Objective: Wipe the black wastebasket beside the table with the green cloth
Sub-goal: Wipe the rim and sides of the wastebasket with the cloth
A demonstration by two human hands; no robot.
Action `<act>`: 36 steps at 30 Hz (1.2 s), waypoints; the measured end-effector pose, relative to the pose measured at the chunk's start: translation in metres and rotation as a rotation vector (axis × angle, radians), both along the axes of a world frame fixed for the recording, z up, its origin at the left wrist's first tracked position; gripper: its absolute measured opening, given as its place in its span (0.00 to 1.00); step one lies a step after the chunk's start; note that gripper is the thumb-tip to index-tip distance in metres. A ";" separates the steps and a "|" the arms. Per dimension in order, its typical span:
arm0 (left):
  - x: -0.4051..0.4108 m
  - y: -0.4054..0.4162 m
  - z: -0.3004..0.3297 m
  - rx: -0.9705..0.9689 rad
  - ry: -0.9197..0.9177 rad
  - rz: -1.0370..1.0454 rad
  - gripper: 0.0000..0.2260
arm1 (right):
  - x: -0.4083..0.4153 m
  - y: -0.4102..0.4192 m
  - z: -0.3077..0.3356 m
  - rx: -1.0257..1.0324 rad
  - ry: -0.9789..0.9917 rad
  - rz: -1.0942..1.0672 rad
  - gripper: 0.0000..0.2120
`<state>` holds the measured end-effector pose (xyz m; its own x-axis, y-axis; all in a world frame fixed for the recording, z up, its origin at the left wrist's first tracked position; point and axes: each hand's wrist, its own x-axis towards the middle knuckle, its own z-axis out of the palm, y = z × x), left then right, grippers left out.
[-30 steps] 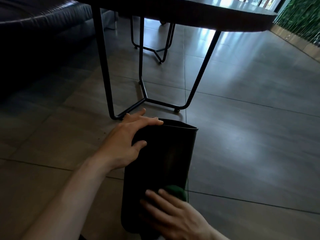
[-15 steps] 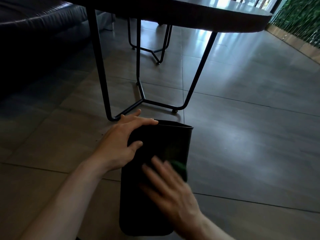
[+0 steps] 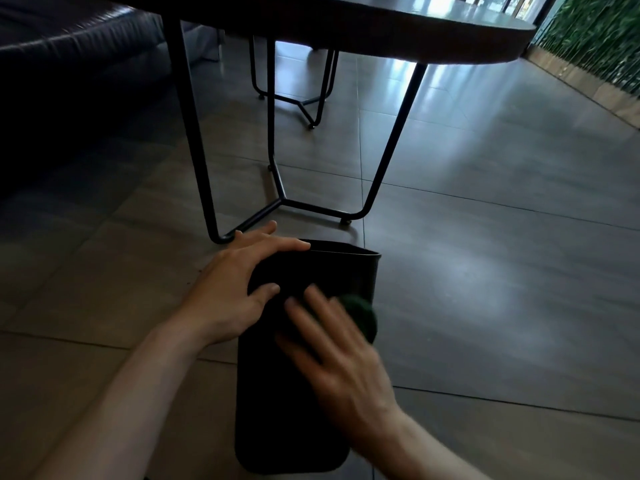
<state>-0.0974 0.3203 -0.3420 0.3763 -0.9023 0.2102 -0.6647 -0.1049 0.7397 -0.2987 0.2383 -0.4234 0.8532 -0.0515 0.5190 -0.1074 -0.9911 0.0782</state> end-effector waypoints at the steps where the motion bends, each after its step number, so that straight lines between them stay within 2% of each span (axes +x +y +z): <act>1: 0.000 0.001 0.000 0.007 0.007 0.006 0.34 | -0.010 0.010 -0.013 -0.068 0.057 0.071 0.16; 4: -0.001 0.005 0.001 0.034 0.025 0.020 0.33 | -0.043 0.013 -0.030 -0.244 0.193 0.195 0.17; 6: 0.000 0.004 0.002 0.017 0.028 0.017 0.34 | -0.046 -0.005 -0.017 -0.150 0.165 0.157 0.18; 9: 0.000 0.002 0.002 -0.003 0.009 0.006 0.34 | -0.017 -0.028 0.019 0.050 -0.017 -0.117 0.21; 12: 0.001 0.001 0.000 -0.008 0.015 -0.009 0.36 | 0.019 -0.026 0.035 0.104 -0.102 -0.227 0.24; 15: 0.002 0.000 0.000 0.002 -0.012 -0.003 0.36 | 0.016 -0.004 0.012 0.021 -0.051 -0.071 0.20; 17: 0.002 0.002 0.000 -0.004 -0.003 -0.002 0.34 | -0.006 0.013 -0.014 -0.083 0.065 0.087 0.16; 20: 0.000 0.003 0.001 0.025 0.036 -0.015 0.34 | -0.039 0.013 -0.027 -0.250 0.208 0.191 0.18; 22: 0.000 0.004 0.001 0.033 0.046 -0.001 0.34 | -0.042 -0.002 -0.016 -0.133 0.135 0.124 0.18; 25: 0.001 0.004 0.002 0.023 0.046 0.001 0.33 | -0.018 -0.020 0.016 0.130 -0.063 -0.122 0.19; 27: 0.001 0.004 0.002 0.031 0.043 0.008 0.33 | 0.003 -0.021 0.028 0.186 -0.118 -0.192 0.20; 30: 0.001 0.003 0.001 0.024 0.037 0.009 0.33 | 0.007 -0.011 0.017 0.100 -0.056 -0.093 0.20; 33: 0.001 0.003 0.000 0.021 0.041 0.005 0.34 | -0.020 0.009 -0.014 -0.061 0.091 0.106 0.15; 36: 0.000 0.002 -0.001 0.037 0.057 0.006 0.34 | -0.042 0.010 -0.020 -0.187 0.198 0.197 0.16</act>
